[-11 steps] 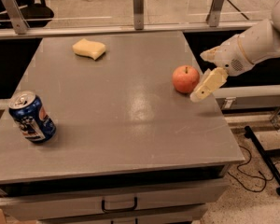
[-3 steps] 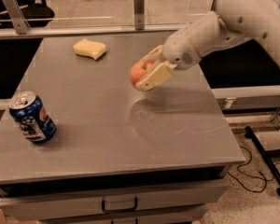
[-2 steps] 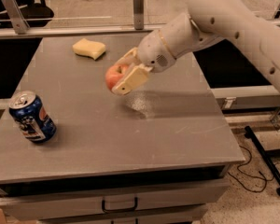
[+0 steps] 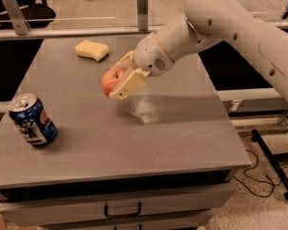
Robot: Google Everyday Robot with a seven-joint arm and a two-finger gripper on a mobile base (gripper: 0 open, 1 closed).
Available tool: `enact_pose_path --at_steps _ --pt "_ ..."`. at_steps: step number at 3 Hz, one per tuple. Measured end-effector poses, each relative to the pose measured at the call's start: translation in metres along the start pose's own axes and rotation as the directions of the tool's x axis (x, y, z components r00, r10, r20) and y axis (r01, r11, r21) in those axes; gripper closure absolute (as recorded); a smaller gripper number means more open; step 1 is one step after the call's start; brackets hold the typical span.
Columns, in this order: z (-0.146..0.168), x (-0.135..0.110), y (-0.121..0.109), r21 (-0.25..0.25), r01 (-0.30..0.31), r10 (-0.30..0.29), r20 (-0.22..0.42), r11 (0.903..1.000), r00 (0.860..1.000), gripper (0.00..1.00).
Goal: Move apple near pepsi can
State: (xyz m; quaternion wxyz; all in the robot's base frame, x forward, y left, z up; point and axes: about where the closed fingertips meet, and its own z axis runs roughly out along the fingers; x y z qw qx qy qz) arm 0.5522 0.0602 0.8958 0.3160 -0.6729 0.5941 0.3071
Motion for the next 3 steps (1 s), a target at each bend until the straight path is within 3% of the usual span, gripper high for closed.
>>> enact_pose_path --at_steps 1,2,3 --pt "0.039 -0.026 0.017 -0.074 0.076 -0.075 0.015 0.9944 0.997 1.0" --pt "0.069 -0.045 0.027 -0.123 0.137 -0.134 0.028 0.9829 0.991 1.0" --pt "0.092 -0.054 0.033 -0.162 0.167 -0.162 0.042 0.9727 0.986 1.0"
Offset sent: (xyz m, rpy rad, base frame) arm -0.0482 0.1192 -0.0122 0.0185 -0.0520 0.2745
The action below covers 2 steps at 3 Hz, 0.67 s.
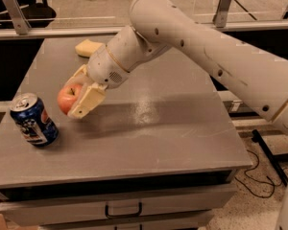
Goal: Move apple near pepsi can
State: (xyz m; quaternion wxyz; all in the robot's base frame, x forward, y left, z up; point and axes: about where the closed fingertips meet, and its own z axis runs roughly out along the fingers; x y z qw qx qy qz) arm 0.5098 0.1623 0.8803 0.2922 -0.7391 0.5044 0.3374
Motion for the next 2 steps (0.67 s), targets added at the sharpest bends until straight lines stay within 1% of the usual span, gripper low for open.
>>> enact_pose_path --at_steps 1,2 --pt "0.019 -0.003 0.003 -0.039 0.009 -0.008 0.01 0.9992 1.0 0.82" --pt "0.036 -0.007 0.006 -0.074 0.013 -0.011 0.027 0.9972 1.0 0.59"
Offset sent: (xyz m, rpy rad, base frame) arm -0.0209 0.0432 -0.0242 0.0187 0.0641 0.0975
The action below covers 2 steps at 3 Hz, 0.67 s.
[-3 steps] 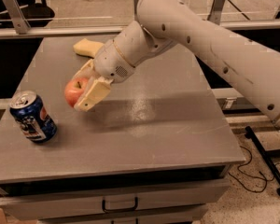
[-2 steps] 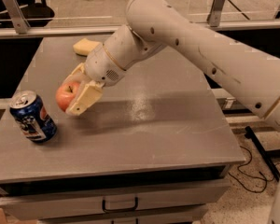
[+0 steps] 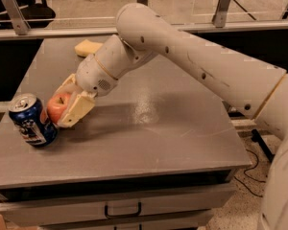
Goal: Move apple near pepsi can
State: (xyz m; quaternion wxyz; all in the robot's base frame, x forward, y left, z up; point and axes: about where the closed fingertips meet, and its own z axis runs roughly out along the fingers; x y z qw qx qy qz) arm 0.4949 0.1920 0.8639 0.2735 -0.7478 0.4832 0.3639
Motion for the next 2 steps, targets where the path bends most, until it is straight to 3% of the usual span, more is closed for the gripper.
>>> enact_pose_path --at_steps 2 --pt "0.0154 -0.0002 0.0024 -0.029 -0.004 0.004 0.021 0.9996 1.0 0.13"
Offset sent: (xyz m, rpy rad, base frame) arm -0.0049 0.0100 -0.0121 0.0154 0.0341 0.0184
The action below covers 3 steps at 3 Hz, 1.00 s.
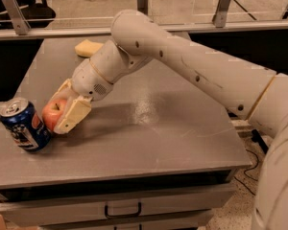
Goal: Move apple near pepsi can
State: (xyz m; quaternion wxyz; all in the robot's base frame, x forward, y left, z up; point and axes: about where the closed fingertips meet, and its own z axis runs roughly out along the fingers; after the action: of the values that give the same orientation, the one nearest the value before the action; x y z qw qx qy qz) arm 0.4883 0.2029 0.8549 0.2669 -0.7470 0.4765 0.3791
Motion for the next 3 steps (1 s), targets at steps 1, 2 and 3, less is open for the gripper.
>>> enact_pose_path --at_steps 1,2,3 --pt "-0.004 0.002 0.001 0.006 -0.003 0.003 -0.007 1.0 1.0 0.0" --pt "-0.028 0.008 0.002 0.049 -0.014 0.016 -0.037 0.9987 0.999 0.0" --pt "-0.092 0.015 0.004 0.164 -0.022 0.042 -0.121 0.9862 0.992 0.0"
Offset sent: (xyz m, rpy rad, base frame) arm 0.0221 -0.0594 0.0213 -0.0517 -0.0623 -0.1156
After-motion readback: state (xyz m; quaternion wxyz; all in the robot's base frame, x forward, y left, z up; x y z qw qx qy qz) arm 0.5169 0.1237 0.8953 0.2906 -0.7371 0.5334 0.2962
